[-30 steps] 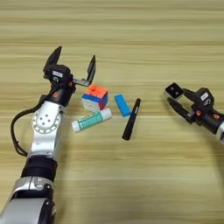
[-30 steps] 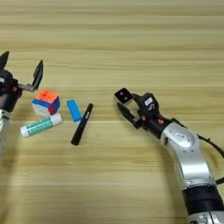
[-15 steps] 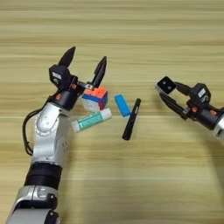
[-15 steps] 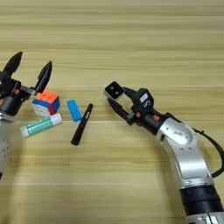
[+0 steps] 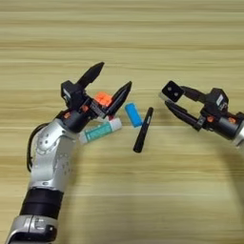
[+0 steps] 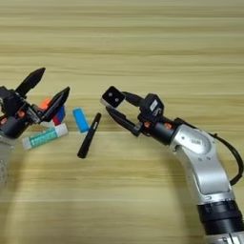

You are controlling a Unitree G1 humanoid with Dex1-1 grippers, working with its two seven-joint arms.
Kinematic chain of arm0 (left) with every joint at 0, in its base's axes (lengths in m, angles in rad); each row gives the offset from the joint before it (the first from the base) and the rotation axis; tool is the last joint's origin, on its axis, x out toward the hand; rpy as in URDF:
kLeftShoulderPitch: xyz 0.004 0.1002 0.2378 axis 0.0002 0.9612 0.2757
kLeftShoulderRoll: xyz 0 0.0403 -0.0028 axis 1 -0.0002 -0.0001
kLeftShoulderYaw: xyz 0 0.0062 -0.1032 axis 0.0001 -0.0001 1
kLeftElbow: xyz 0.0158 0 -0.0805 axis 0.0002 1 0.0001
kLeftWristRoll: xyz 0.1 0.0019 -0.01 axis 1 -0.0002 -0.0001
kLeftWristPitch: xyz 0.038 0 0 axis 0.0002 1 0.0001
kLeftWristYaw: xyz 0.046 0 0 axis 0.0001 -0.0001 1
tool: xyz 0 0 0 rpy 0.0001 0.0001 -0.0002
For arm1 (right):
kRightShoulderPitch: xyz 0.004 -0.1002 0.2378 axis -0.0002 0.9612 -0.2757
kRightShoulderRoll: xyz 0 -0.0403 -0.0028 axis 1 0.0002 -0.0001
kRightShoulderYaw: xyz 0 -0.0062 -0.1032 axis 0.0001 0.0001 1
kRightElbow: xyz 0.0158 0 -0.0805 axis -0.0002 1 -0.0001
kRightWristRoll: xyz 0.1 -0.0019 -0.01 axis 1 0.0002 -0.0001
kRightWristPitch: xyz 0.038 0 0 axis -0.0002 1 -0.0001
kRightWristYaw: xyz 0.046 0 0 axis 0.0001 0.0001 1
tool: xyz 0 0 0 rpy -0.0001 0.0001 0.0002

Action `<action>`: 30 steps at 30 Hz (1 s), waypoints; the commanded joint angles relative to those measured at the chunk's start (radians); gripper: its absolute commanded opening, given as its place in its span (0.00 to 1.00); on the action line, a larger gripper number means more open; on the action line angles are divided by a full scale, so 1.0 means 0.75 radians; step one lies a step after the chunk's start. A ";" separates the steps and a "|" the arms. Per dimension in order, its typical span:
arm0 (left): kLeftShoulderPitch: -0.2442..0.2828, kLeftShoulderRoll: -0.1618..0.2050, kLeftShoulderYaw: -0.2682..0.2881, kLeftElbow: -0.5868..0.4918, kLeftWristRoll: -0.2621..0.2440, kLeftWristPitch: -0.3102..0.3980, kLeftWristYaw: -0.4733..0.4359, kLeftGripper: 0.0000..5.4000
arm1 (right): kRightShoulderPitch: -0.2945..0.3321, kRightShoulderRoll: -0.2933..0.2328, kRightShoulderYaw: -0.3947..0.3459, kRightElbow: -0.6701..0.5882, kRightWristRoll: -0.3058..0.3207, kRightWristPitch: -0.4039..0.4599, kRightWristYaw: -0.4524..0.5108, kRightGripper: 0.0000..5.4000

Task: Move the objects on the table

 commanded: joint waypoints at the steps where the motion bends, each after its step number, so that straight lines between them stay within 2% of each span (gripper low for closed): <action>1: 0.022 0.045 -0.021 -0.029 0.040 0.034 -0.038 1.00 | -0.056 -0.063 -0.012 -0.033 0.063 0.047 0.084 0.46; 5: 0.038 0.076 -0.053 -0.056 0.076 0.038 -0.071 1.00 | -0.081 -0.105 -0.011 -0.039 0.105 0.094 0.148 0.46; 8: 0.041 0.124 -0.096 -0.082 0.118 0.049 -0.127 1.00 | -0.106 -0.148 0.006 -0.023 0.113 0.115 0.224 0.46; 12: 0.021 0.195 -0.149 -0.116 0.134 0.096 -0.222 1.00 | -0.155 -0.187 0.046 -0.010 0.102 0.145 0.310 0.46; 15: 0.007 0.223 -0.173 -0.139 0.143 0.116 -0.255 1.00 | -0.177 -0.203 0.070 -0.008 0.090 0.166 0.347 0.46; 21: -0.020 0.252 -0.205 -0.175 0.143 0.160 -0.293 1.00 | -0.207 -0.232 0.108 -0.017 0.086 0.199 0.407 0.46; 30: -0.020 0.267 -0.213 -0.292 0.061 0.288 -0.342 1.00 | -0.227 -0.276 0.140 -0.041 0.101 0.232 0.508 0.46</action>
